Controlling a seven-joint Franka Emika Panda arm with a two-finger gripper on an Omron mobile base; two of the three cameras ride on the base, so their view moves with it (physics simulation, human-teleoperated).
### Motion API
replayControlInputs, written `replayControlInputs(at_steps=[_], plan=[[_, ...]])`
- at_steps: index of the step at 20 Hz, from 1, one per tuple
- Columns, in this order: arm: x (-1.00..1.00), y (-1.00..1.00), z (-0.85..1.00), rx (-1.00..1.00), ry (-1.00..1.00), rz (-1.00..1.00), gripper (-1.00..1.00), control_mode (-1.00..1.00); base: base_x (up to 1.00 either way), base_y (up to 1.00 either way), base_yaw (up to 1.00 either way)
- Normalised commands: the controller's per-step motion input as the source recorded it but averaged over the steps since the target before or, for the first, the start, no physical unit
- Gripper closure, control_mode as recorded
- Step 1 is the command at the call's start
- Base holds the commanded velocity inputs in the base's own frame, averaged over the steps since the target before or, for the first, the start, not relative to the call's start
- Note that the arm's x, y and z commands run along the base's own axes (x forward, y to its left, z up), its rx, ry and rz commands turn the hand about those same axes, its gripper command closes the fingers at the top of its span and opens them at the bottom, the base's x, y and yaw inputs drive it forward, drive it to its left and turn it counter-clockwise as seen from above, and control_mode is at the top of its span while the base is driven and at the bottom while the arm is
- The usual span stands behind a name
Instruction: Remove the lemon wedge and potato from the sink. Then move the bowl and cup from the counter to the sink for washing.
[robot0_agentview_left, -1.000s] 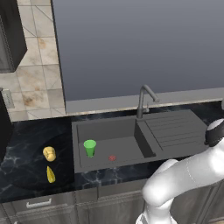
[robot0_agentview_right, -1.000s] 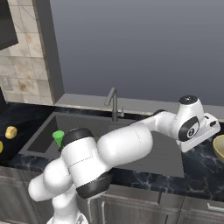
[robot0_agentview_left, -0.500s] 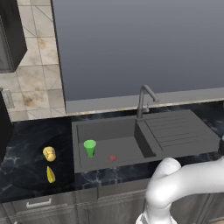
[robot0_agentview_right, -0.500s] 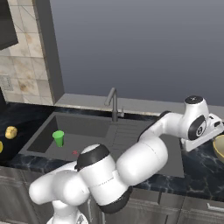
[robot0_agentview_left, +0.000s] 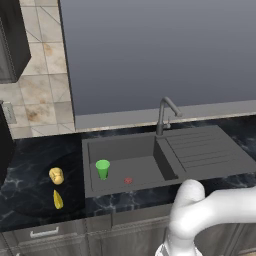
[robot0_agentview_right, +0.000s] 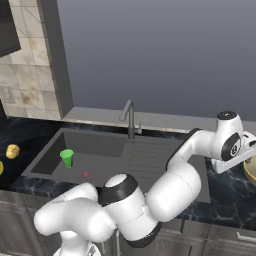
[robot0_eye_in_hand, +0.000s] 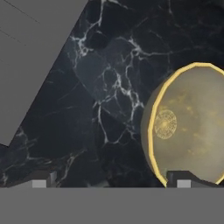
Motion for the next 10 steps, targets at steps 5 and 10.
replayControlInputs(at_steps=[5,10], plan=[[0.09,-0.21,-0.04,0.0,0.0,-0.03,-1.0,-1.0,0.0,0.0,0.0],[0.11,-0.21,-0.06,0.0,0.0,-0.02,-1.0,-1.0,0.0,0.0,0.0]])
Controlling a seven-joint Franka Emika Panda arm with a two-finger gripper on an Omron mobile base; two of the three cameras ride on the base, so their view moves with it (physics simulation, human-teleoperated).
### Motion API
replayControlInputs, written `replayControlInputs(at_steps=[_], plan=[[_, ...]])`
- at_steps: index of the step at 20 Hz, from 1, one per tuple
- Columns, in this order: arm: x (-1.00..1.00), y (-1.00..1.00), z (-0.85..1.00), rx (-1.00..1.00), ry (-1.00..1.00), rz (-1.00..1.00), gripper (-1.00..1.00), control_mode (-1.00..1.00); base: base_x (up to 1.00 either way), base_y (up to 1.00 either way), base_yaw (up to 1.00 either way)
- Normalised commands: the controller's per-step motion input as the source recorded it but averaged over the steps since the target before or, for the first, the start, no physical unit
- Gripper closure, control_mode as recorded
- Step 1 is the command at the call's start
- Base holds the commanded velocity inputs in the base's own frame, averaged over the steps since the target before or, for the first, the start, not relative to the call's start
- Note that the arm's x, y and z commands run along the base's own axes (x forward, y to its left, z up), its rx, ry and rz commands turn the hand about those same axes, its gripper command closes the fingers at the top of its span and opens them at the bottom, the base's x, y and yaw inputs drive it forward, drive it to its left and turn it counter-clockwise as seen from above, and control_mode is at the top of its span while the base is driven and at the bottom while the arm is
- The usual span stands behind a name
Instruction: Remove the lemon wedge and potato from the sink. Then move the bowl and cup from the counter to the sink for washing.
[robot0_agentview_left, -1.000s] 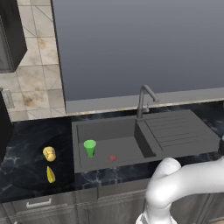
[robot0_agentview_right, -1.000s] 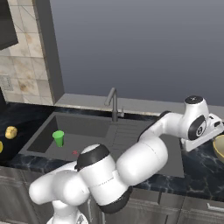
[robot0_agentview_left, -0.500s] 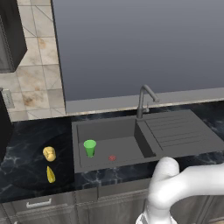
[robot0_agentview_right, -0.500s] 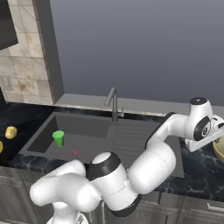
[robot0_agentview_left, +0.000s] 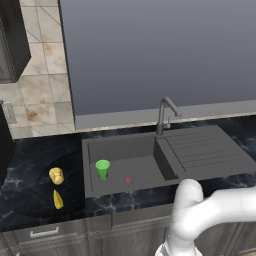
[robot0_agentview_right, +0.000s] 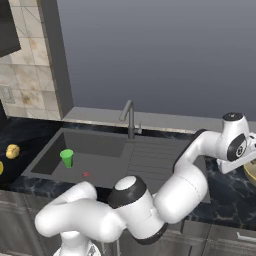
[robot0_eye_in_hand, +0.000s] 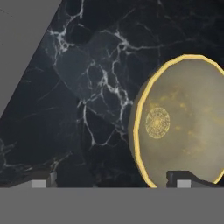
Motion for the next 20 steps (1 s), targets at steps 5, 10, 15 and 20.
replayControlInputs(at_steps=[5,10,15,20], plan=[[0.08,-0.15,-0.09,0.04,0.0,-0.01,-1.0,-1.0,0.0,0.0,0.0],[0.02,-0.12,-0.1,0.06,0.02,0.0,-1.0,-1.0,0.0,0.0,0.0],[0.0,-0.15,-0.08,0.03,0.0,0.0,-1.0,-1.0,0.0,0.0,0.0],[0.01,-0.16,-0.03,0.0,0.01,0.0,-1.0,-1.0,0.0,0.0,0.0]])
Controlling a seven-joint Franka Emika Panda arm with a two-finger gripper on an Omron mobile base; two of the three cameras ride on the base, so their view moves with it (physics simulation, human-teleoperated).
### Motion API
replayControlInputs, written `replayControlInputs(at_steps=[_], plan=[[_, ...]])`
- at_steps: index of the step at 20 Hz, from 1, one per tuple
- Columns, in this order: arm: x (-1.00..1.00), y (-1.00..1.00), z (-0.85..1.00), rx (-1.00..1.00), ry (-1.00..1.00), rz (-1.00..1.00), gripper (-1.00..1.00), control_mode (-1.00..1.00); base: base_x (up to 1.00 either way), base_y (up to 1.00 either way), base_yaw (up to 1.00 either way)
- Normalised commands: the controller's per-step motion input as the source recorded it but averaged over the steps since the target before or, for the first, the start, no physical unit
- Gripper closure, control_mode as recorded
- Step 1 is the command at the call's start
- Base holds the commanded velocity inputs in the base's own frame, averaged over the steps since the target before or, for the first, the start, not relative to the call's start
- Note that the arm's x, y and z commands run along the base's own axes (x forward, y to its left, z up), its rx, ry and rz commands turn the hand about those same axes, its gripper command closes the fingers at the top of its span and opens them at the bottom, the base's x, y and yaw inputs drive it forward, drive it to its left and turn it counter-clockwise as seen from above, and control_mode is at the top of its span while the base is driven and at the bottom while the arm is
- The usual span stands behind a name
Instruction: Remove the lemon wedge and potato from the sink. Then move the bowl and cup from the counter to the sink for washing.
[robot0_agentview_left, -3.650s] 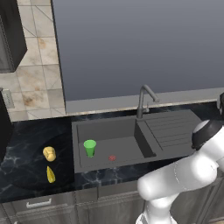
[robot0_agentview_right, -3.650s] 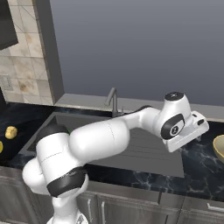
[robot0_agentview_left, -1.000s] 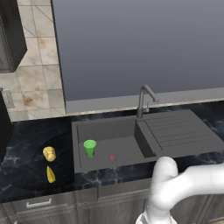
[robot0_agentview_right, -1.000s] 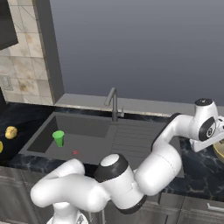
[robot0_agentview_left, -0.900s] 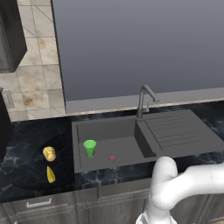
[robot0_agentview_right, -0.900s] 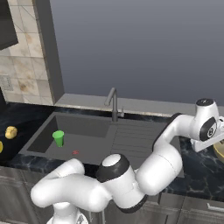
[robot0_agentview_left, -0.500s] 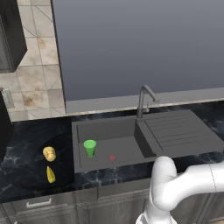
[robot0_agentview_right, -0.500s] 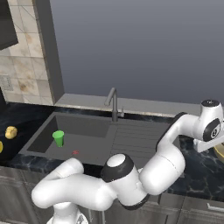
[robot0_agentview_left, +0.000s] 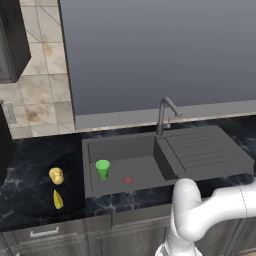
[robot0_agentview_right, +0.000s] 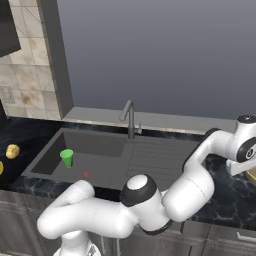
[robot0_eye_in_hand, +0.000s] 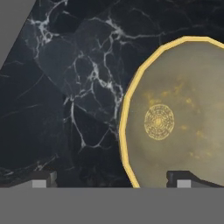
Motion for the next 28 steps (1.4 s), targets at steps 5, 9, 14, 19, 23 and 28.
replayControlInputs(at_steps=[5,9,14,19,23,28], plan=[[0.0,-0.11,-0.04,0.0,0.01,0.0,-1.0,-1.0,0.0,0.0,0.0],[0.0,-0.03,-0.06,0.01,0.0,0.0,-1.0,-1.0,0.0,0.0,0.0],[0.0,0.0,-0.08,0.02,0.0,0.0,-1.0,-1.0,0.0,0.0,0.0],[0.02,0.0,-0.11,0.0,0.0,0.0,-1.0,-1.0,0.0,0.0,0.0],[0.05,0.0,-0.11,0.0,0.0,0.0,-1.0,-1.0,0.0,0.0,0.0],[0.07,0.0,-0.09,0.0,0.0,0.0,-1.0,-1.0,0.0,0.0,0.0]])
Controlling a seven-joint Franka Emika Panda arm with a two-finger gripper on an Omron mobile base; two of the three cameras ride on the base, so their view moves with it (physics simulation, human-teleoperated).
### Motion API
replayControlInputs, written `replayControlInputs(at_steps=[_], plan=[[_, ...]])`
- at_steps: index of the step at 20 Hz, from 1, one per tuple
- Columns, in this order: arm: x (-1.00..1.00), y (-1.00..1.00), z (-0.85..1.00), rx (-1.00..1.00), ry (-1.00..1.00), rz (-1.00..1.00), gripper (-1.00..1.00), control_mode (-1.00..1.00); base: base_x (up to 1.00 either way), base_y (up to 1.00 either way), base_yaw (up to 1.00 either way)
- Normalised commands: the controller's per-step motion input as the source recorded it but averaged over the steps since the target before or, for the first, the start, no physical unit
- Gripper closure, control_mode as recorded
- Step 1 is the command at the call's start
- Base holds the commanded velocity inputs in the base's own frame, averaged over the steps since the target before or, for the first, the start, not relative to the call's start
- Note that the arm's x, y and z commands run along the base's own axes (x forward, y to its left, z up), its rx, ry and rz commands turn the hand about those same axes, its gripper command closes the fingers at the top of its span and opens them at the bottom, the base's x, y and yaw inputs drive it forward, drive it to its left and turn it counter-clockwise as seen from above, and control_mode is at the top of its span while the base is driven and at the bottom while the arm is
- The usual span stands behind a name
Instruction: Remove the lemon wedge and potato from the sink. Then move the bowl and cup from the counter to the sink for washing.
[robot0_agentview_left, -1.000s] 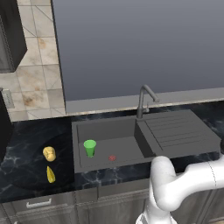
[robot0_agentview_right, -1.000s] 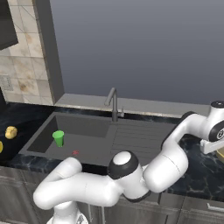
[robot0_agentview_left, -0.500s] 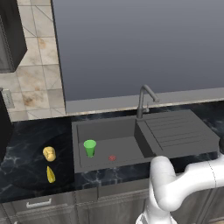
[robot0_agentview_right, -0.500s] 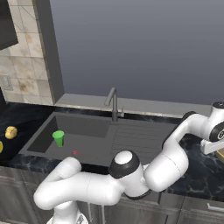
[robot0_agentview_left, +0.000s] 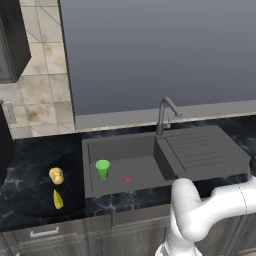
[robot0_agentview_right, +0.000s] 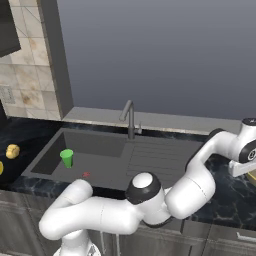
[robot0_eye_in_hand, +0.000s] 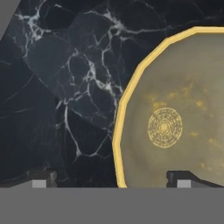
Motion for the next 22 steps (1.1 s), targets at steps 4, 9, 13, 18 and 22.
replayControlInputs(at_steps=[4,9,13,18,22], plan=[[0.05,-0.05,-0.05,0.0,0.0,0.0,-1.0,-1.0,0.0,0.0,0.0],[0.05,-0.1,-0.03,0.0,0.0,0.0,-1.0,-1.0,0.0,0.0,0.0],[0.06,-0.14,-0.02,0.0,0.02,0.0,-1.0,-1.0,0.0,0.0,0.0],[0.07,-0.1,-0.04,0.0,0.02,0.0,-1.0,-1.0,0.0,0.0,0.0],[0.06,-0.13,0.0,0.0,0.0,0.0,-1.0,-1.0,0.0,0.0,0.0]])
